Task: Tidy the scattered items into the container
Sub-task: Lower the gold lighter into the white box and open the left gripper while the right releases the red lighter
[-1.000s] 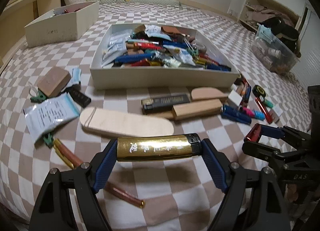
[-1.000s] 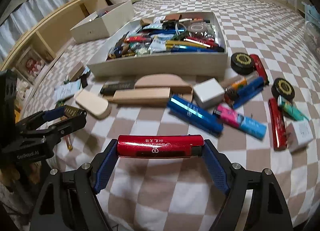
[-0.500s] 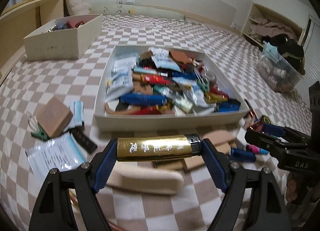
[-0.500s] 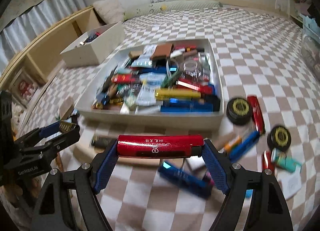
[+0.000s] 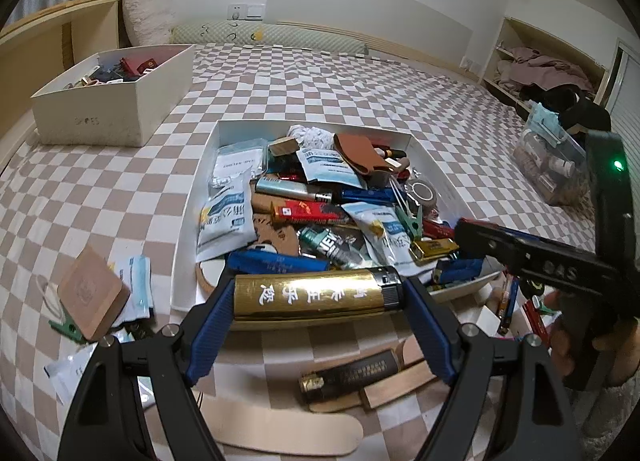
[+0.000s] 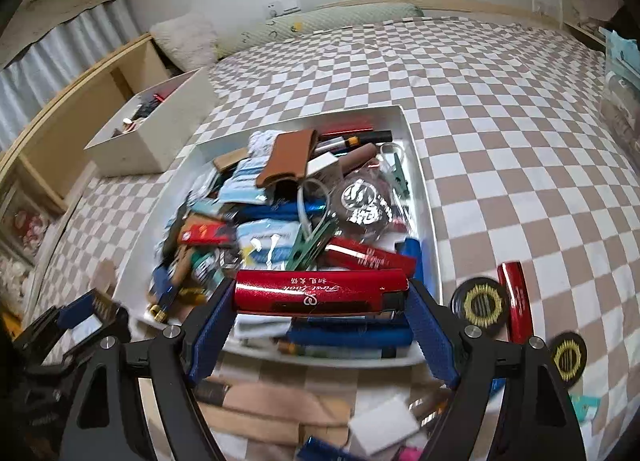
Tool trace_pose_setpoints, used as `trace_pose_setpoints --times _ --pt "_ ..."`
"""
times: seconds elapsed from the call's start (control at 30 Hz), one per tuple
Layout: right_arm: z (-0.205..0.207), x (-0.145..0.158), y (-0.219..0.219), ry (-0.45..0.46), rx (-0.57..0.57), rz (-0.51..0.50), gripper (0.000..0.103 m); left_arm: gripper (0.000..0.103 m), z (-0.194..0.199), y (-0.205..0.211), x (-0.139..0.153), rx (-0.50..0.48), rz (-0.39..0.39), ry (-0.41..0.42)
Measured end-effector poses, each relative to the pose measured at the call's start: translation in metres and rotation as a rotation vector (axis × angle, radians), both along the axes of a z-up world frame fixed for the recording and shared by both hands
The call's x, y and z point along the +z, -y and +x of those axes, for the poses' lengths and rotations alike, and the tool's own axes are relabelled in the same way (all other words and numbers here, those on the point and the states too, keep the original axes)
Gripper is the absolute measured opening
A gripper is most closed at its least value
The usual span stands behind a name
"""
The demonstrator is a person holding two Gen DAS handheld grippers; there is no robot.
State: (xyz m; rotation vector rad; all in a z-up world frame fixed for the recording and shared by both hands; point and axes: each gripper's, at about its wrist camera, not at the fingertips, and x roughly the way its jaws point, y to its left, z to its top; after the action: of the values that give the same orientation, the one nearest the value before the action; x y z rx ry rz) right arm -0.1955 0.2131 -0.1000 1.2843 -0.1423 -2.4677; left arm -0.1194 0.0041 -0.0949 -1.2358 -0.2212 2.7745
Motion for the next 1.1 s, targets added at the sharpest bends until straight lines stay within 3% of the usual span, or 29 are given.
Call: trace_pose_setpoints --times 0.57,0.67,1.1 --pt "-0.031 -0.024 0.004 0.063 -0.023 0.011 0.084 0.082 -0.036 -0.003 -0.011 -0.012 -0.018 0.025" --pt "-0.029 -0.020 0.003 0.052 -0.026 0.015 0.089 0.082 -0.041 -0.006 -0.014 -0.028 -0.028 0.031" --pt "-0.019 0.005 -0.011 0.011 -0.050 -0.034 0.089 0.082 -0.075 -0.018 -0.021 -0.145 -0.093 0.049"
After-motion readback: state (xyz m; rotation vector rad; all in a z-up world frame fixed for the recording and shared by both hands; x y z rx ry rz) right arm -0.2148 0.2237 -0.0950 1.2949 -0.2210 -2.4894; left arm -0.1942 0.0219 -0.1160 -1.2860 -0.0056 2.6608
